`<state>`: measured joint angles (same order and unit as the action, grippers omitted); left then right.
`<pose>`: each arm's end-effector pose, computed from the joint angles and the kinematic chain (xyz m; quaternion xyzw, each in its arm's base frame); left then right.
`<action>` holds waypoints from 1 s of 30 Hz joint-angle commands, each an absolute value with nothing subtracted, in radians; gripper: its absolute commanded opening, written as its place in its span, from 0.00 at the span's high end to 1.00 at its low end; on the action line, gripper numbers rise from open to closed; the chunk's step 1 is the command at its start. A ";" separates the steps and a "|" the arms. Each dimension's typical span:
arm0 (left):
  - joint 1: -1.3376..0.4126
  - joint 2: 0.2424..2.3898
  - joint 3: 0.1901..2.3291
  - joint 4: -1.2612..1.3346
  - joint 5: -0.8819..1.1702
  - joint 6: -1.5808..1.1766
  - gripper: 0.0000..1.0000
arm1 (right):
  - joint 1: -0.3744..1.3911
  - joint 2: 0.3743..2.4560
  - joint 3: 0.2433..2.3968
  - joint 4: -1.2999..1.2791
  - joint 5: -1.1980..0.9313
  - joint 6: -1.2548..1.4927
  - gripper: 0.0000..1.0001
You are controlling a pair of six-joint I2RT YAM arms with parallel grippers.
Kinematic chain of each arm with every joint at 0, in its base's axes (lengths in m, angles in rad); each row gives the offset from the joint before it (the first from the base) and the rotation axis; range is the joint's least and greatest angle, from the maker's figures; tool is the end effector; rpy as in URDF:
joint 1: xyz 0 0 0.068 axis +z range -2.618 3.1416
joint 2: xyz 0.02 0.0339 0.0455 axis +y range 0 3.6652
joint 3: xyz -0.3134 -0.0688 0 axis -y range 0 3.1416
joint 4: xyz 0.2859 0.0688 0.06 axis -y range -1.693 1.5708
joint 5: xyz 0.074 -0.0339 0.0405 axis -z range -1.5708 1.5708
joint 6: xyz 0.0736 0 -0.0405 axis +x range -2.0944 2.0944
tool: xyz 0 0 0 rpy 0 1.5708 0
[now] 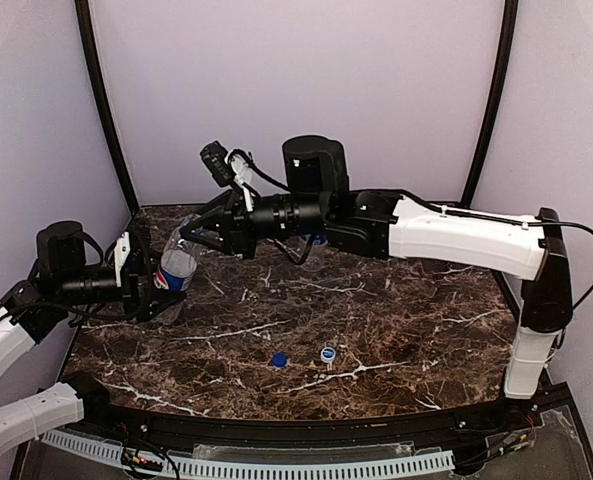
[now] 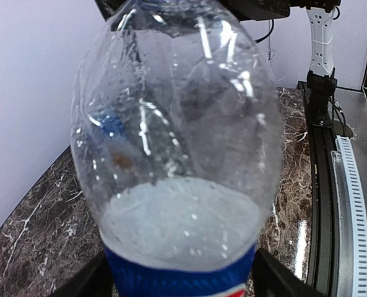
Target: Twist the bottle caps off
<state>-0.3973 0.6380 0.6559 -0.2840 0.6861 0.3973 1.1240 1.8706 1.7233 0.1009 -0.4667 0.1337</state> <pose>0.1474 -0.1124 0.3308 0.4778 0.6111 -0.2673 0.5717 0.2051 0.5047 0.4238 -0.4749 0.5433 0.5304 0.4449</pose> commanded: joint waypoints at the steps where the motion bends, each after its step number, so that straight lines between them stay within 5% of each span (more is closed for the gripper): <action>1: -0.399 0.619 0.644 -0.272 0.665 0.392 0.04 | 1.091 1.848 1.836 -0.132 -0.360 0.024 1.00; 14: -0.386 0.545 0.553 -0.232 0.574 0.358 0.01 | 0.889 1.646 1.793 -0.752 -0.084 -0.024 1.00; 23: -0.381 0.548 0.538 -0.218 0.579 0.356 0.01 | 0.581 1.496 1.474 -0.340 -0.103 -0.021 1.00; 30: -0.371 0.546 0.553 -0.251 0.577 0.373 0.01 | 0.482 1.637 1.516 -0.234 -0.098 -0.020 1.00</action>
